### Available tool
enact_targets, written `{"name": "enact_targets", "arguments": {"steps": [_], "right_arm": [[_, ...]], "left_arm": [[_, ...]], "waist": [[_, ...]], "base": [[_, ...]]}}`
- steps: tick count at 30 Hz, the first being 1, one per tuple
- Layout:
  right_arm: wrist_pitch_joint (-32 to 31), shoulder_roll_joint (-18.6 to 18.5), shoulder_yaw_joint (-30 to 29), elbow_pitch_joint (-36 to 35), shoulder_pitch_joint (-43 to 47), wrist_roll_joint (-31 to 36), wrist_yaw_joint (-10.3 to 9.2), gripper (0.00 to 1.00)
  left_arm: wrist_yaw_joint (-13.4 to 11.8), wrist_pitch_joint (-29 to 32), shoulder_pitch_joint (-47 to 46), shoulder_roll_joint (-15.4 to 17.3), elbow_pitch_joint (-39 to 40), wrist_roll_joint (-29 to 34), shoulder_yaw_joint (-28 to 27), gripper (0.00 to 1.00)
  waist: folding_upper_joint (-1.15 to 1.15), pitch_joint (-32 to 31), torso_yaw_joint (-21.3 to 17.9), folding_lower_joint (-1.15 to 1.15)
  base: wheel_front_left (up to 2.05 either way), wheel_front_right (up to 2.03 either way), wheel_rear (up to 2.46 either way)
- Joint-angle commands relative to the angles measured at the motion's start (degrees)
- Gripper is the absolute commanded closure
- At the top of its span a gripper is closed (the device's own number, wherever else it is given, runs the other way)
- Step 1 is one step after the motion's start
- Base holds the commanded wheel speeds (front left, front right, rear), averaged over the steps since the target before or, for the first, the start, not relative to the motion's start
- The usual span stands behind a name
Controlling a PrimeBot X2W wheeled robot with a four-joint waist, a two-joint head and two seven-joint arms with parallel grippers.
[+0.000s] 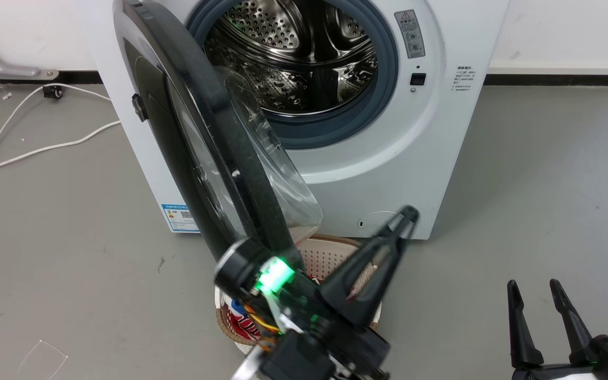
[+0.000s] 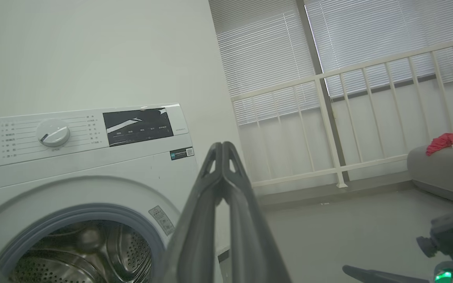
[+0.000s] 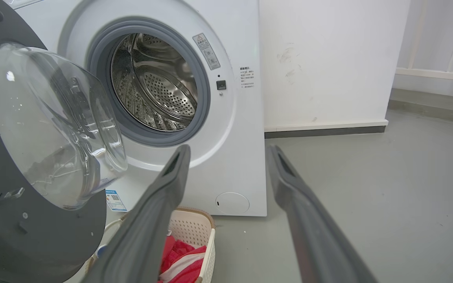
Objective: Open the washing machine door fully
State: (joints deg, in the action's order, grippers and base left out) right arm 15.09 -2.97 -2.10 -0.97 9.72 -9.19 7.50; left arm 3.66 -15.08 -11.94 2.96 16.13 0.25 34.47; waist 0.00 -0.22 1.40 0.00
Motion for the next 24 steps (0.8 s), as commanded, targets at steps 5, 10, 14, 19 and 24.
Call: {"name": "enact_targets", "arguments": {"steps": [5,10,14,19,24], "right_arm": [[0.10,0.18,0.12,0.24,-0.49,-0.07,-0.01,0.00],[0.10,0.18,0.16,0.32,-0.57,-0.01,-0.01,0.00],[0.10,0.18,0.20,0.46,-0.63,0.11,-0.01,0.00],[0.10,0.18,0.23,0.70,-1.11,0.29,-0.01,0.00],[0.10,0.18,0.46,1.02,-1.79,0.48,-0.01,0.00]], "left_arm": [[0.48,-0.14,0.47,-0.10,-1.97,-0.32,3.66,1.00],[0.78,-0.14,1.88,0.16,-4.68,-0.32,6.32,1.00],[0.66,-0.14,3.58,1.06,-6.63,-0.60,7.14,1.00],[-0.14,-0.14,5.36,2.45,-9.38,-0.71,6.57,1.00],[-1.06,-0.14,6.39,3.40,-12.91,-1.11,5.43,1.00]], "waist": [[0.00,0.21,0.03,0.00],[0.00,0.59,0.38,0.00],[0.00,0.96,0.79,0.00],[0.00,1.51,1.27,0.00],[0.00,2.22,1.38,0.00]], "base": [[0.00,0.00,0.00],[0.00,0.00,0.00],[0.00,0.00,0.00],[0.00,0.00,0.00],[0.00,0.00,0.00]]}}
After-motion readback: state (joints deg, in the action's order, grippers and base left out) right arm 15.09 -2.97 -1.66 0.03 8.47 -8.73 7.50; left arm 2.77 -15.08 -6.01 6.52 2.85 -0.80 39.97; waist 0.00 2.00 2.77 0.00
